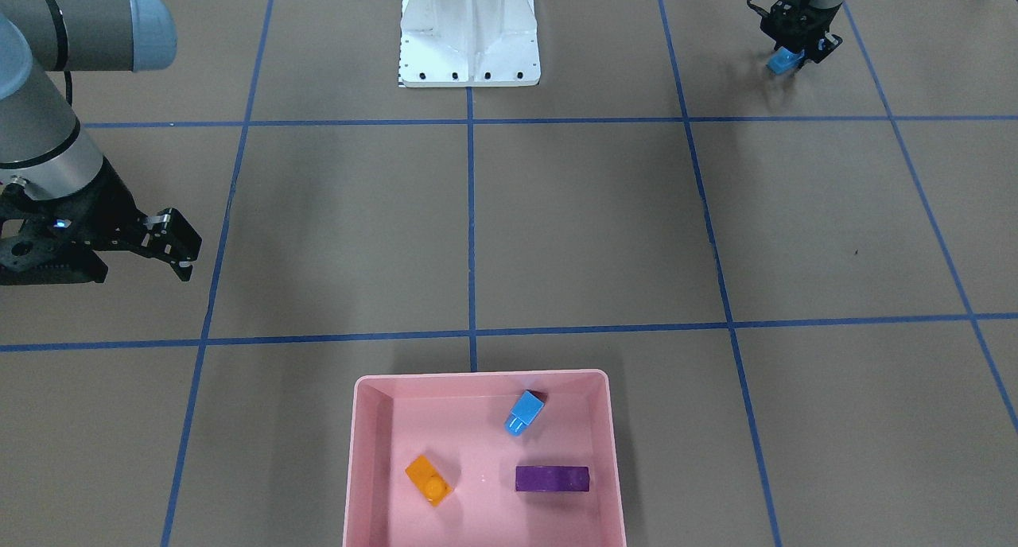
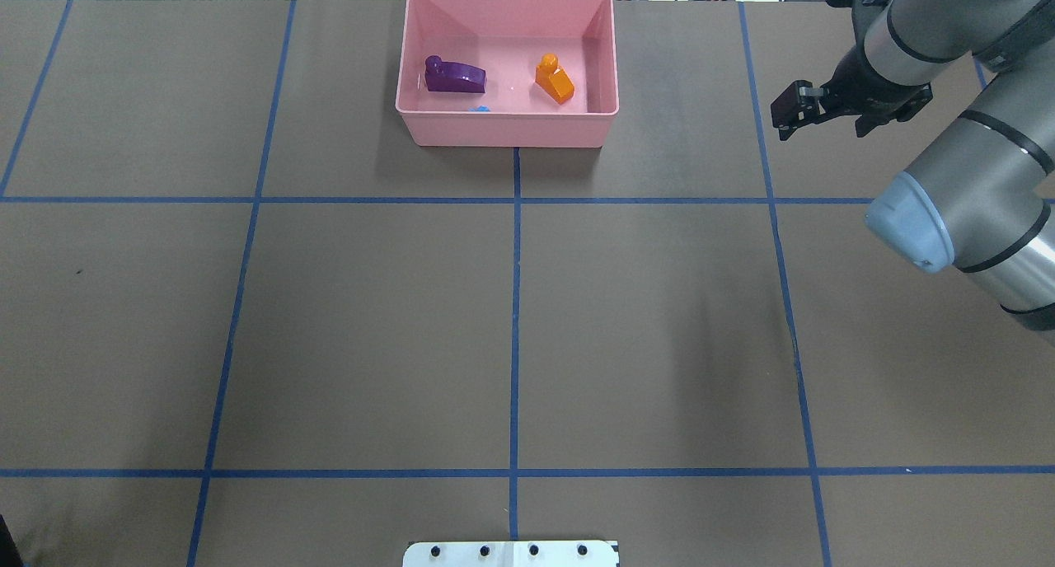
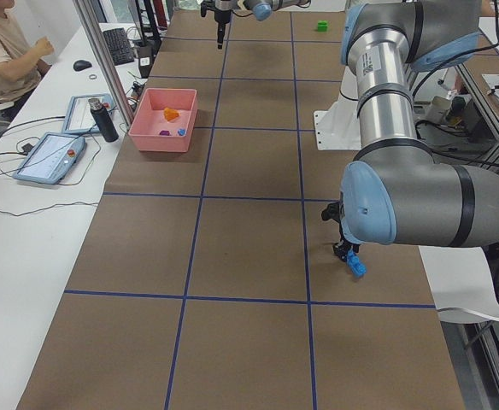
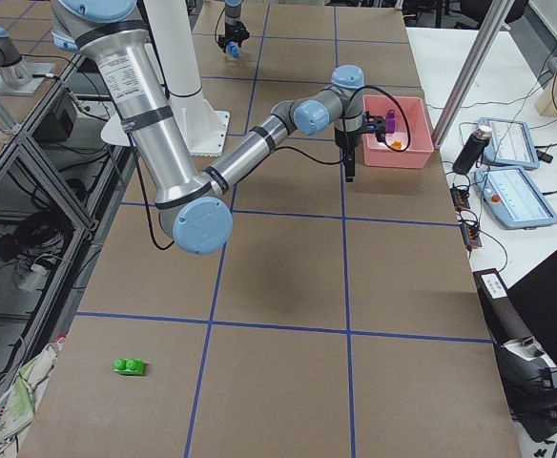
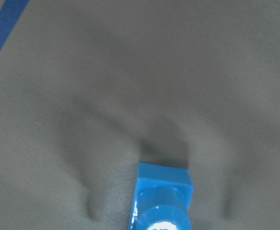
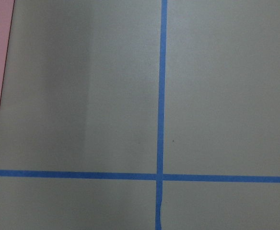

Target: Put all blocks into box

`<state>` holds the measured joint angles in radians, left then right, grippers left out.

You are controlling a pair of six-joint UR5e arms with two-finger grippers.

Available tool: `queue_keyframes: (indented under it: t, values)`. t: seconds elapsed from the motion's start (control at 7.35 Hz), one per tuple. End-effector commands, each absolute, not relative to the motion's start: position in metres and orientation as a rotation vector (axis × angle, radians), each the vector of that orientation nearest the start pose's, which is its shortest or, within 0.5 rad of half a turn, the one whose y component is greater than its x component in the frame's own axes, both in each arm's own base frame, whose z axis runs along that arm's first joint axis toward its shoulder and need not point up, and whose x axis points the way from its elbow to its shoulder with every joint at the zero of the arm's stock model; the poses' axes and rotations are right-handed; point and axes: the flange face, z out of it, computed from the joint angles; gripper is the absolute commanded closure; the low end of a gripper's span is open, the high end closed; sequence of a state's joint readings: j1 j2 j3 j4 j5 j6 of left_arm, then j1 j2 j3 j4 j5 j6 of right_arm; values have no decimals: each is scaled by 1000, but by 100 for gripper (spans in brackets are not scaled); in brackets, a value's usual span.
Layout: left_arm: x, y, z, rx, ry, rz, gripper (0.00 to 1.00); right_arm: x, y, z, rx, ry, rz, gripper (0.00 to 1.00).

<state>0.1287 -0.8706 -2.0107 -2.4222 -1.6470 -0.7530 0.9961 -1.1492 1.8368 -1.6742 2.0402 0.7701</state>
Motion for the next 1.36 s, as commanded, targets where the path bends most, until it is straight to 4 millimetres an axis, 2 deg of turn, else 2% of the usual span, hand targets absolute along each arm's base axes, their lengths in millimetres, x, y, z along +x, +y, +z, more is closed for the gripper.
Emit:
queue_keyframes:
  t: [0.0, 0.14, 0.27, 0.54, 0.82, 1.09, 1.22]
  values:
    - [258, -95, 608, 140, 618, 934, 100, -258, -559, 320, 164, -713, 49, 0]
    - [259, -96, 591, 152, 646, 922, 100, -257, -560, 320, 165, -712, 49, 0]
    - [260, -104, 562, 174, 696, 872, 100, -258, -560, 320, 165, -712, 49, 0]
    - [259, -123, 510, 96, 829, 661, 100, -258, -560, 324, 165, -710, 46, 0]
    - [283, -208, 451, 139, 999, 317, 100, -261, -565, 328, 159, -704, 42, 0]
    - [295, -309, 376, 170, 1020, 115, 100, -262, -566, 328, 158, -704, 44, 0]
    - [305, -350, 336, 189, 993, 51, 100, -261, -566, 327, 161, -705, 42, 0]
